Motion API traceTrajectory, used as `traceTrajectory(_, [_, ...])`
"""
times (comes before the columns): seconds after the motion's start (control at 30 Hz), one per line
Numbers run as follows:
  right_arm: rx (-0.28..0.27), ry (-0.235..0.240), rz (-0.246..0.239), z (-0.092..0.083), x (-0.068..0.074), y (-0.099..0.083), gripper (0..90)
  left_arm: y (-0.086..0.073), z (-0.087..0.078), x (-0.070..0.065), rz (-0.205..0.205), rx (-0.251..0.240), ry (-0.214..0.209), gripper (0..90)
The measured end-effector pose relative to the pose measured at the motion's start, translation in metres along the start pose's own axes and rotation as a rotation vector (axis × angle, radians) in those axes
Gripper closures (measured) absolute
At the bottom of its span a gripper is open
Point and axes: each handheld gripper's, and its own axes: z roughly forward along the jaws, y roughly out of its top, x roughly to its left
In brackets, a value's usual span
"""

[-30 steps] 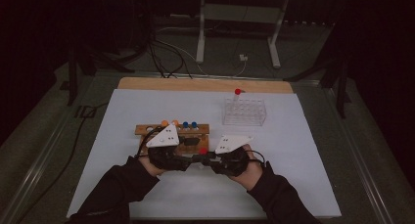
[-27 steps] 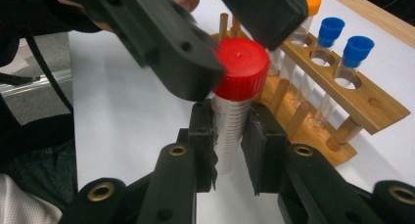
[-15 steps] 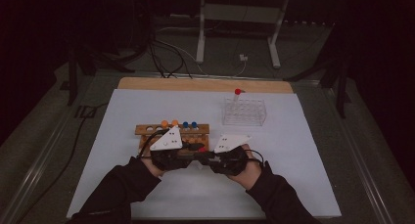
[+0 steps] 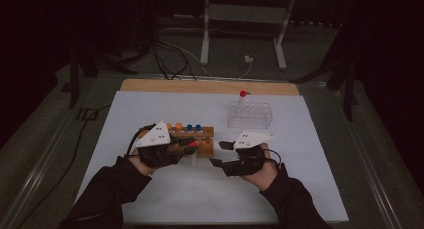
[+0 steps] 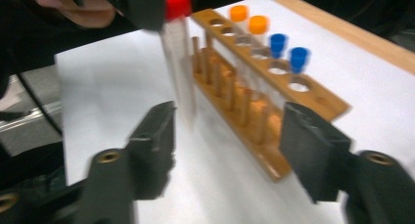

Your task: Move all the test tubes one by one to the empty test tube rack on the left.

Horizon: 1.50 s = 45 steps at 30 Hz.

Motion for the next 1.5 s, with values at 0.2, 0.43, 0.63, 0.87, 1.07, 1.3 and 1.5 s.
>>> traceTrajectory(0.2, [-0.019, -0.044, 0.019, -0.012, -0.007, -0.002, 14.7, 0.001, -0.024, 0.014, -0.019, -0.011, 0.078, 71.8])
traceTrajectory(0.43, [-0.062, -0.059, 0.058, -0.023, -0.014, -0.001, 0.8, -0.001, -0.046, 0.03, -0.039, -0.014, 0.16, 71.9])
traceTrajectory(0.63, [-0.084, -0.055, 0.062, -0.031, -0.018, -0.002, 0.0, -0.003, -0.058, 0.047, -0.059, -0.029, 0.231, 71.8])
traceTrajectory(0.87, [-0.104, -0.065, 0.054, -0.035, -0.02, -0.003, 0.0, -0.008, -0.059, 0.069, -0.085, -0.047, 0.302, 71.9])
traceTrajectory(1.07, [-0.102, -0.073, 0.044, -0.036, -0.02, -0.004, 0.0, -0.021, -0.049, 0.082, -0.112, -0.045, 0.318, 71.8])
traceTrajectory(1.3, [-0.103, -0.07, 0.047, -0.037, -0.023, -0.006, 0.0, -0.039, -0.037, 0.086, -0.137, -0.017, 0.311, 71.8])
traceTrajectory(1.5, [-0.101, -0.064, 0.048, -0.037, -0.025, -0.007, 0.0, -0.053, -0.029, 0.088, -0.16, 0.005, 0.304, 71.8])
